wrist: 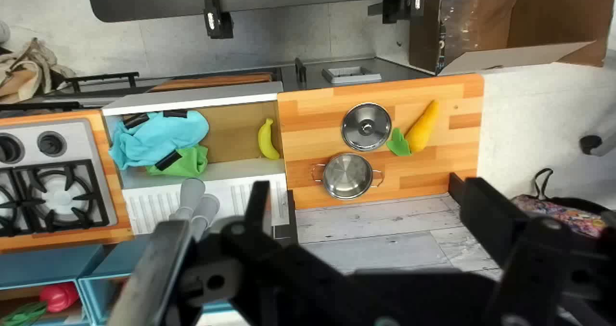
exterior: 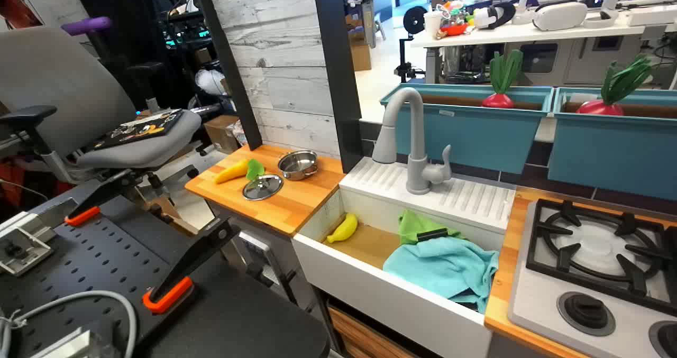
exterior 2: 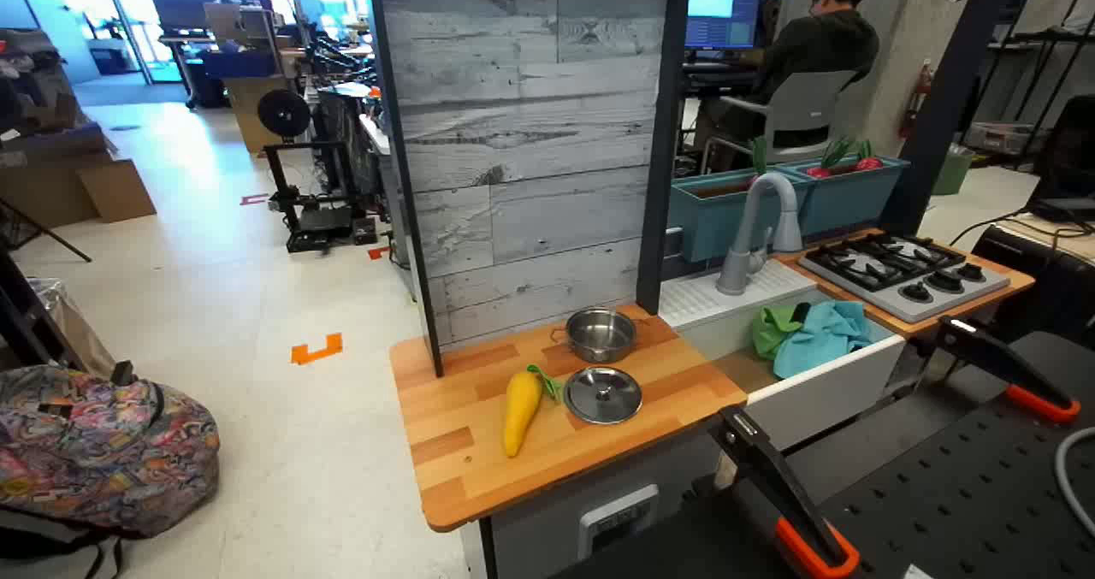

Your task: Pick up the lid and place it on the pot

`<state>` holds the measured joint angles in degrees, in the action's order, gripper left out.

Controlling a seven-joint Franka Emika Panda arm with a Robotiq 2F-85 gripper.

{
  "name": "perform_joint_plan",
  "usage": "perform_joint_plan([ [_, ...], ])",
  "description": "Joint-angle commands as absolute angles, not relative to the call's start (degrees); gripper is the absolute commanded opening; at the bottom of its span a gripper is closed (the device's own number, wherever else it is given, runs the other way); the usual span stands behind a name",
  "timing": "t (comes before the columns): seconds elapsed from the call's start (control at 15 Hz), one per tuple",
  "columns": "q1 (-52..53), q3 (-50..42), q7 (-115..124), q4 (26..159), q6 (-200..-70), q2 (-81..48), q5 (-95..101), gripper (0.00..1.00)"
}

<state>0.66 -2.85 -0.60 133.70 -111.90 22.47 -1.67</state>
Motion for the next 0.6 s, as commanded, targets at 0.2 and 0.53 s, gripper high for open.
perform_joint_plan([
  [0.2, 0.06, -2.32, -0.80, 133.43, -111.76, 22.45, -1.88, 1.00],
  [0.53, 1.29, -1.23, -1.83, 133.44, -113.69, 19.09, -2.56, 1.00],
])
